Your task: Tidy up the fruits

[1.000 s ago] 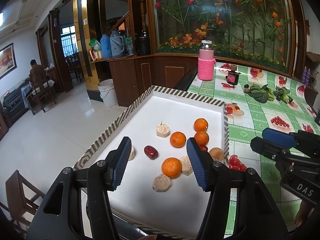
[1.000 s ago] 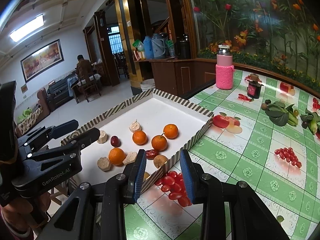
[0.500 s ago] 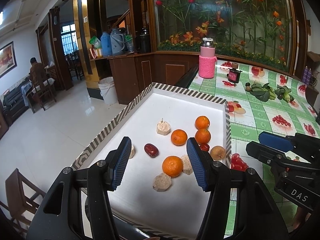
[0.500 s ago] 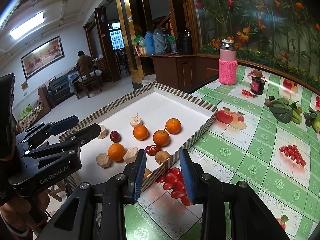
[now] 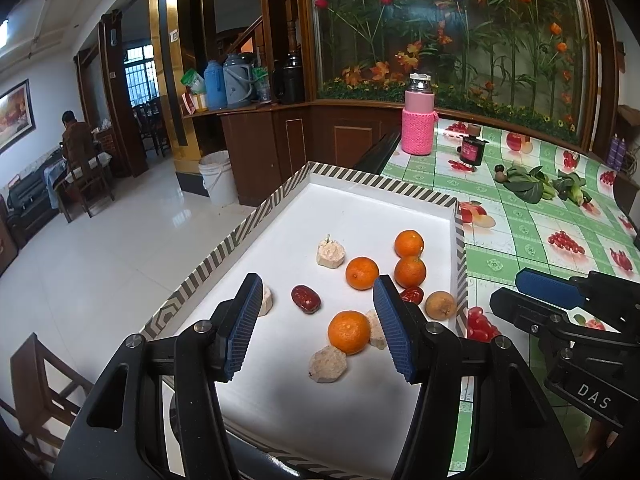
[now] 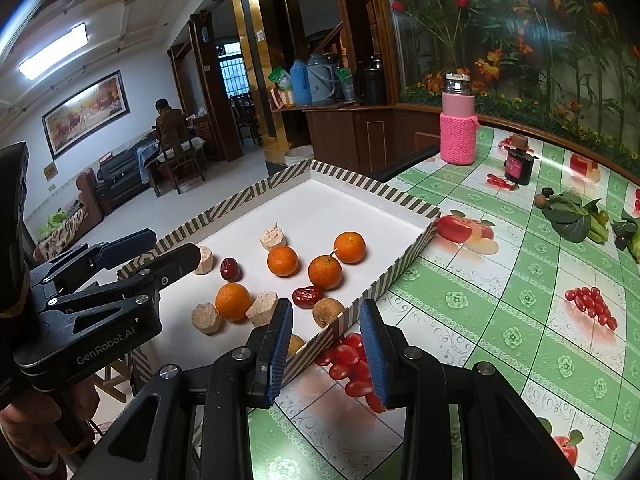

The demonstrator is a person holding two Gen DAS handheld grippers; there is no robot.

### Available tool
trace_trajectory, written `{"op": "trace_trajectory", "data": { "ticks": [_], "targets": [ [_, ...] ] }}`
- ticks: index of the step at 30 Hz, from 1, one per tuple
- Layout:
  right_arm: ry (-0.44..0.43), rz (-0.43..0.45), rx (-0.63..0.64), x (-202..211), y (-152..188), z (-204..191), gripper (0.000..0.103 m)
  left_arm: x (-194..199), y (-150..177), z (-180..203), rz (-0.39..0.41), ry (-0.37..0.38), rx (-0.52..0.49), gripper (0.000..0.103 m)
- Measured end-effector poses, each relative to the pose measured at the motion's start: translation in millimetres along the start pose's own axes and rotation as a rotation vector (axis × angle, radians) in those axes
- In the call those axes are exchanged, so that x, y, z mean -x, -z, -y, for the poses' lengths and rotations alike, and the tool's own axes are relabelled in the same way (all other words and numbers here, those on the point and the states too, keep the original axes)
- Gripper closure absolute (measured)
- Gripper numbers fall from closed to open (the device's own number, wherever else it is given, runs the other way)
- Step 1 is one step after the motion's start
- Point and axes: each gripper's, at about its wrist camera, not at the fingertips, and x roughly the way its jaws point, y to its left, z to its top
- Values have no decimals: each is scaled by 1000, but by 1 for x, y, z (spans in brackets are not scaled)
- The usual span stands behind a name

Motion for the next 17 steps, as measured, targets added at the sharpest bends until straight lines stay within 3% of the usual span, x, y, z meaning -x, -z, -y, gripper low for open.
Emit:
{"op": "trace_trajectory", "data": {
  "ticks": [12,17],
  "targets": [
    [-5,-8,-15,-3,2,4,70,0,1,1,4,-2,-2,45],
    [39,-3,-64,11,5,25,70,-2,1,12,-20,34,-7,45]
  ]
}}
